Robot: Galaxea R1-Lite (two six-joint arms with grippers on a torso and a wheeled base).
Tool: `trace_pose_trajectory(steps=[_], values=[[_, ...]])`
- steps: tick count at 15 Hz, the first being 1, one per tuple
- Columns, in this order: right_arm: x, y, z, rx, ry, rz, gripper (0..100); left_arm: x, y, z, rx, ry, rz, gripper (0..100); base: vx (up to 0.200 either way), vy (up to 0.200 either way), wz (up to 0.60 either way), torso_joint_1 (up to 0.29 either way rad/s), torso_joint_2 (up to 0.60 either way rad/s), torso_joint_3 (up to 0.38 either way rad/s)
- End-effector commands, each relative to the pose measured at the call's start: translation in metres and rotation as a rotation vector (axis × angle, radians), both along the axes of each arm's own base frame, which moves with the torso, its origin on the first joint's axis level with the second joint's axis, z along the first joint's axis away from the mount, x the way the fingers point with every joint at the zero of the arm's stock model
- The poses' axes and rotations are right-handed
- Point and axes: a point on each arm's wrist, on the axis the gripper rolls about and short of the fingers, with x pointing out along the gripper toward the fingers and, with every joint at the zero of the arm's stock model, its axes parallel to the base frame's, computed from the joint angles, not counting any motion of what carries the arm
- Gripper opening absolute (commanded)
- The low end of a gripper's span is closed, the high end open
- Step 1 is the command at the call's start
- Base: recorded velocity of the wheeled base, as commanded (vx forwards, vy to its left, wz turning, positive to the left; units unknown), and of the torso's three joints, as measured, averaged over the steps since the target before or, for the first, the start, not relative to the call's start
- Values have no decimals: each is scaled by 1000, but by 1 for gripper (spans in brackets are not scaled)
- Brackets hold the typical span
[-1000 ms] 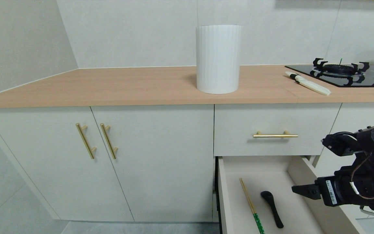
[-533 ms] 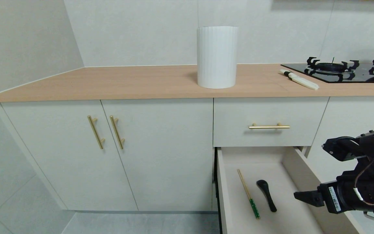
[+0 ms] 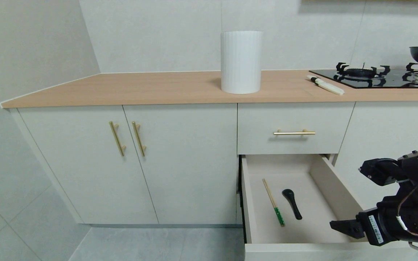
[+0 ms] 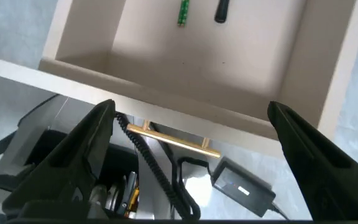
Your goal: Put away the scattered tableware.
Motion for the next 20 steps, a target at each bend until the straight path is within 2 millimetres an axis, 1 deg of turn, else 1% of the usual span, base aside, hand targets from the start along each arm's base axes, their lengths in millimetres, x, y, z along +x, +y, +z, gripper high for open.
trace_pose_trajectory(steps=[1, 2, 5, 6, 9, 11, 12, 14, 16, 20], values=[[-4, 1, -6, -30, 34, 28, 100, 0, 0, 0, 1, 0, 1, 100, 0, 0, 0, 0, 0, 0], [-8, 1, -8, -52, 67, 55, 100, 0, 0, 0, -1, 0, 1, 100, 0, 0, 0, 0, 0, 0], [-27, 9, -17, -143, 185, 191, 100, 0, 0, 0, -1, 0, 1, 100, 0, 0, 0, 0, 0, 0], [-36, 10, -24, -189, 237, 265, 100, 0, 0, 0, -1, 0, 1, 100, 0, 0, 0, 0, 0, 0], [-42, 11, -41, -236, 312, 369, 100, 0, 0, 0, -1, 0, 1, 100, 0, 0, 0, 0, 0, 0], [-40, 13, -49, -262, 354, 385, 100, 0, 0, 0, -1, 0, 1, 100, 0, 0, 0, 0, 0, 0], [-34, 16, -60, -287, 409, 384, 100, 0, 0, 0, -1, 0, 1, 100, 0, 0, 0, 0, 0, 0], [-25, 21, -71, -306, 453, 372, 100, 0, 0, 0, -1, 0, 1, 100, 0, 0, 0, 0, 0, 0], [-14, 23, -77, -283, 434, 326, 100, 0, 0, 0, -1, 0, 1, 100, 0, 0, 0, 0, 0, 0], [-1, 28, -84, -261, 407, 215, 100, 0, 0, 0, 1, 0, 1, 100, 0, 0, 0, 0, 0, 0]])
